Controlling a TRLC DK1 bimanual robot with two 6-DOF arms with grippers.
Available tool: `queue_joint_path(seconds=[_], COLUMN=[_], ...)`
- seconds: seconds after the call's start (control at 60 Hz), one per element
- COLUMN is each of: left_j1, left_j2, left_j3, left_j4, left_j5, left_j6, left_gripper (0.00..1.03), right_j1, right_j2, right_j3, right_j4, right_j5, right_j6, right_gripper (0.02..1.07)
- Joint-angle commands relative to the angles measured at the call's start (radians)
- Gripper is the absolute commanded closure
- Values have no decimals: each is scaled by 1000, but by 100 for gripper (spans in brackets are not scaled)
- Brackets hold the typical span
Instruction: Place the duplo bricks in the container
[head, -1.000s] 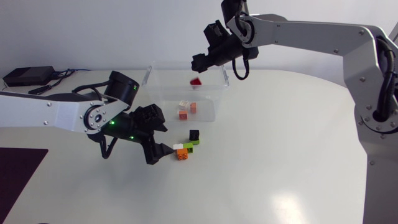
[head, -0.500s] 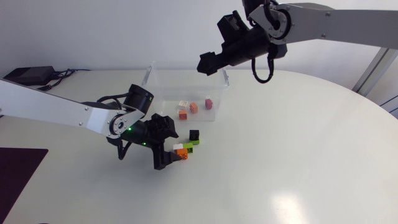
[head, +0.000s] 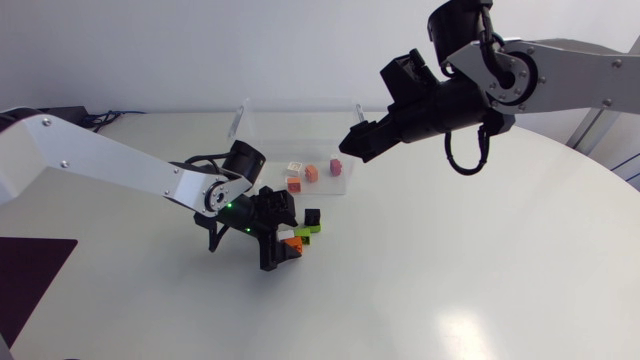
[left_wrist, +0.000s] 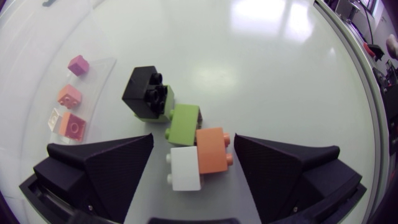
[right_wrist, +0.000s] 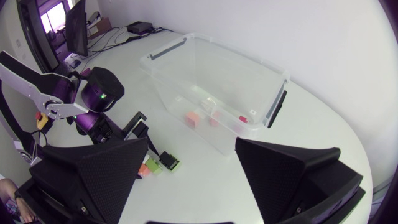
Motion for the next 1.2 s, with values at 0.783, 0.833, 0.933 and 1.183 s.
queue_joint_path(seconds=[0.783,0.833,0.933,1.183], left_j1=[6,13,41,105], left_j2=[-215,-252,-299,-301], left_j3=[-7,11,67,272], left_j4=[-234,-266,-323,-338], left_j5=[15,21,41,68], left_j6=[22,16,-7,-124], left_gripper=[86,86,86,86], right_j1=[-9,-8,5,75], right_j2=[-64,-55,-33,28], right_j3=[-87,-90,-108,-140], right_j4=[14,14,20,11], right_j5=[-20,-23,-27,-23], right_j6=[-15,-14,-20,-69], right_gripper=[6,6,6,6])
